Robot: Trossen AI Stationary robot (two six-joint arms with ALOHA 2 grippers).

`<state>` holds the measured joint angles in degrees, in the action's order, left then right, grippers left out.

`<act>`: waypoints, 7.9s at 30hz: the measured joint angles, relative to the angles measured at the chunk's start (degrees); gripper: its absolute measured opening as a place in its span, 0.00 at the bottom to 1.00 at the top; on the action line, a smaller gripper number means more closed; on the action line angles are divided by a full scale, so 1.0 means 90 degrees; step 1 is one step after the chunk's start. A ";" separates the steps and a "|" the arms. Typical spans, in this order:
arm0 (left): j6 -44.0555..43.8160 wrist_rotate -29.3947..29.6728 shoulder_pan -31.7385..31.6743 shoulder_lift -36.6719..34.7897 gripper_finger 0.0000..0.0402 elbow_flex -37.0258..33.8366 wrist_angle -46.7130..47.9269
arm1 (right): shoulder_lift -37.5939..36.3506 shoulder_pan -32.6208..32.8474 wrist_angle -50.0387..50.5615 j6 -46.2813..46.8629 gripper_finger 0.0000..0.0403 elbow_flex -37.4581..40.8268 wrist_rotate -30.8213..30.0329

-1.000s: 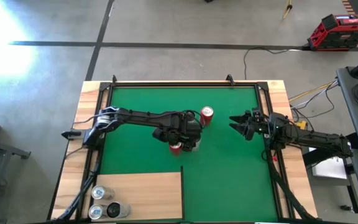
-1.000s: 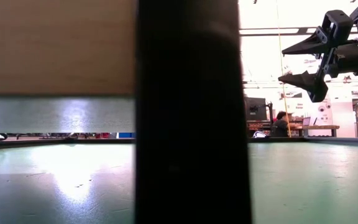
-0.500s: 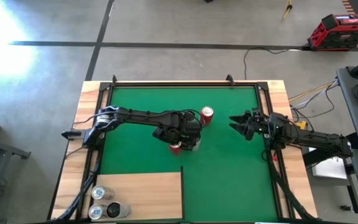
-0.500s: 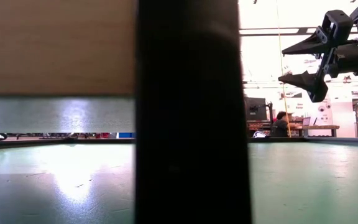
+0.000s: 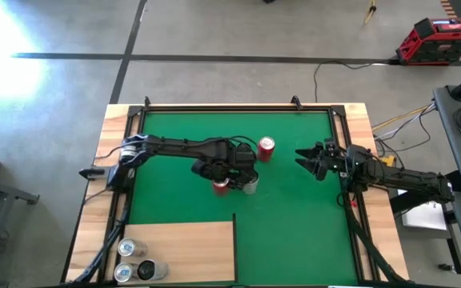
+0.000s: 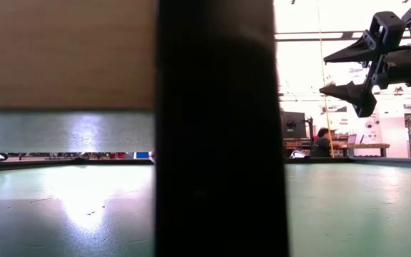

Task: Place canned beverage on shelf
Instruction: Put the bottom red soda can on the shelf, then put the white and blue soda can on the shelf align with the other white and blue soda can

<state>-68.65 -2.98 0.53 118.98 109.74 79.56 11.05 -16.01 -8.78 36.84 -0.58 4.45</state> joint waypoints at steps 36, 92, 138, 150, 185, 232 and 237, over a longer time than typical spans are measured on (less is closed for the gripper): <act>-0.4369 0.0223 0.4104 -0.0913 0.73 -0.0001 0.0380 | 0.0000 0.0000 0.0000 0.0000 0.79 0.0000 0.0000; -0.4953 0.0099 0.4942 0.0291 0.77 0.1291 0.0643 | 0.0000 0.0002 0.0000 0.0001 0.79 0.0000 0.0000; -0.1825 0.1440 0.2487 -0.0026 0.94 0.2261 0.1168 | 0.0000 0.0002 -0.0001 0.0002 0.79 0.0000 -0.0002; -0.0369 0.1442 0.0351 -0.0212 0.93 0.1857 0.1164 | 0.0000 0.0001 -0.0001 0.0001 0.79 0.0000 0.0000; 0.1376 0.0181 -0.1468 0.0524 0.93 0.1434 0.1058 | 0.0000 0.0002 0.0000 0.0000 0.79 0.0000 0.0000; 0.0095 0.0041 0.0410 -0.1392 0.60 -0.0306 0.1163 | 0.0000 0.0000 0.0000 0.0001 0.79 0.0000 0.0000; -0.0836 0.0058 0.1153 -0.2240 0.60 -0.1261 0.1165 | 0.0000 0.0000 0.0000 0.0000 0.79 0.0000 0.0000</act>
<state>-76.18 -2.46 10.90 98.82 98.40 90.04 11.05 -16.01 -8.78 36.84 -0.58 4.45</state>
